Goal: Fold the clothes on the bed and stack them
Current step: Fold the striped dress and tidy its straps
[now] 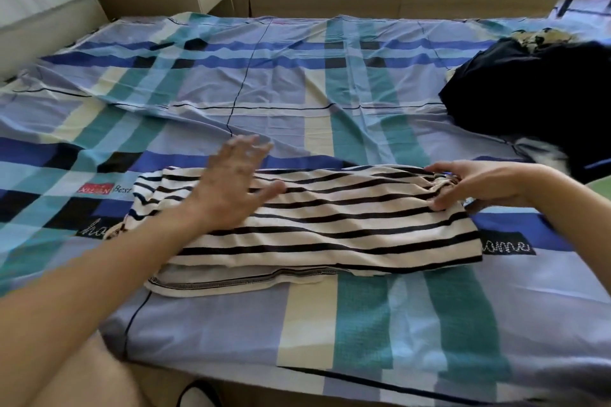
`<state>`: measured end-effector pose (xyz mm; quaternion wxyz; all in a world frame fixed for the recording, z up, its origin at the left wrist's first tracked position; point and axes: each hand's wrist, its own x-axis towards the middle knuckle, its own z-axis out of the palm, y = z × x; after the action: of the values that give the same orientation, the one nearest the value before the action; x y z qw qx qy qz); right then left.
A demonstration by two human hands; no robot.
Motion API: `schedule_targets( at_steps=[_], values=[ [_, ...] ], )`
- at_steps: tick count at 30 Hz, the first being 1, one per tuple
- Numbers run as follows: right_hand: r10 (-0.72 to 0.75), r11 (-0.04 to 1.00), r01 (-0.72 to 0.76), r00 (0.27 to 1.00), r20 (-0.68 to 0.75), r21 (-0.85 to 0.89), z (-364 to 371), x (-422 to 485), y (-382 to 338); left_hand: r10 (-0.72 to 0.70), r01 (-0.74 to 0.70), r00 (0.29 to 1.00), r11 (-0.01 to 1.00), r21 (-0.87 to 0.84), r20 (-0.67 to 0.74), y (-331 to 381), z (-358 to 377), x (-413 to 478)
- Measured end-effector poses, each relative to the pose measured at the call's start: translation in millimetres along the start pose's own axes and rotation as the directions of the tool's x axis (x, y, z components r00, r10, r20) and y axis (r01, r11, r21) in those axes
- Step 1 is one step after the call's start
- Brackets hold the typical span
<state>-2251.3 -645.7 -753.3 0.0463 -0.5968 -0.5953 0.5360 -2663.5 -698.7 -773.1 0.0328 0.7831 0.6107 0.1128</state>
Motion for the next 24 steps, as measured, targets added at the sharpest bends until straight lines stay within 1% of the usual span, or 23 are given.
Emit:
schedule_targets(
  at_steps=[2,4,5,6,8,10,11,12,13,14,15,16,17,18,20,21,23,24],
  values=[
    [-0.022,0.999,0.020,0.999,0.035,0.048,2.4,2.2,1.5,0.076,-0.076,0.987,0.997,-0.007,0.144,39.5,25.6,-8.3],
    [-0.056,0.994,0.053,0.998,0.031,0.093,6.2,3.2,2.6,0.105,-0.141,0.940,0.986,0.087,0.326,67.0,56.7,-24.5],
    [-0.081,0.989,0.077,0.996,0.022,0.129,7.3,3.4,1.9,0.100,-0.163,0.925,0.976,0.146,0.366,74.0,67.9,-30.6],
    [-0.111,0.980,0.109,0.994,0.002,0.168,7.8,4.4,0.6,0.081,-0.160,0.921,0.971,0.180,0.382,77.4,72.8,-33.3],
    [-0.154,0.959,0.162,0.987,-0.052,0.232,9.3,2.8,-7.6,0.039,-0.107,0.915,0.983,0.147,0.402,80.3,63.3,-31.6],
    [-0.183,0.934,0.197,0.980,-0.074,0.299,13.5,-3.1,-22.8,0.059,-0.061,0.930,0.998,-0.006,0.362,85.3,42.7,-27.1],
    [-0.196,0.921,0.209,0.978,-0.074,0.330,17.4,-7.3,-32.8,0.088,-0.048,0.954,0.989,-0.143,0.286,90.7,33.3,-25.2],
    [-0.205,0.909,0.221,0.975,-0.083,0.354,22.8,-11.5,-43.2,0.094,-0.030,0.977,0.949,-0.315,0.193,96.2,24.5,-23.1],
    [-0.215,0.899,0.236,0.972,-0.098,0.369,30.0,-16.1,-54.1,0.071,-0.001,0.989,0.875,-0.484,0.127,103.8,14.2,-21.1],
    [-0.235,0.885,0.257,0.966,-0.104,0.389,37.8,-19.7,-64.2,0.035,0.047,0.993,0.767,-0.640,0.115,110.8,4.1,-18.9],
    [-0.272,0.863,0.287,0.957,-0.098,0.415,47.3,-23.2,-73.9,0.008,0.113,0.989,0.629,-0.769,0.151,118.5,-6.6,-16.2],
    [-0.319,0.835,0.324,0.944,-0.088,0.444,57.5,-25.7,-83.4,-0.012,0.195,0.976,0.477,-0.857,0.216,124.1,-16.1,-12.7],
    [-0.370,0.806,0.359,0.926,-0.073,0.471,67.7,-27.2,-92.1,-0.017,0.273,0.959,0.339,-0.900,0.284,127.4,-25.1,-9.6],
    [-0.412,0.780,0.382,0.910,-0.054,0.496,77.4,-27.4,-99.3,-0.005,0.313,0.947,0.233,-0.921,0.321,126.9,-31.8,-7.2],
    [-0.456,0.750,0.377,0.890,0.013,0.543,92.3,-24.8,-109.9,0.001,0.325,0.944,0.152,-0.934,0.329,119.1,-40.7,-5.3],
    [-0.471,0.739,0.353,0.880,0.065,0.574,96.9,-22.1,-112.4,-0.039,0.346,0.938,0.150,-0.926,0.344,111.0,-42.2,-4.3],
    [-0.499,0.710,0.291,0.851,0.167,0.641,101.5,-15.7,-113.3,-0.127,0.401,0.915,0.189,-0.896,0.383,93.5,-39.3,-3.0],
    [-0.507,0.697,0.272,0.842,0.187,0.664,102.0,-12.1,-112.8,-0.162,0.415,0.908,0.221,-0.882,0.387,85.2,-36.3,-2.9]
  ],
)
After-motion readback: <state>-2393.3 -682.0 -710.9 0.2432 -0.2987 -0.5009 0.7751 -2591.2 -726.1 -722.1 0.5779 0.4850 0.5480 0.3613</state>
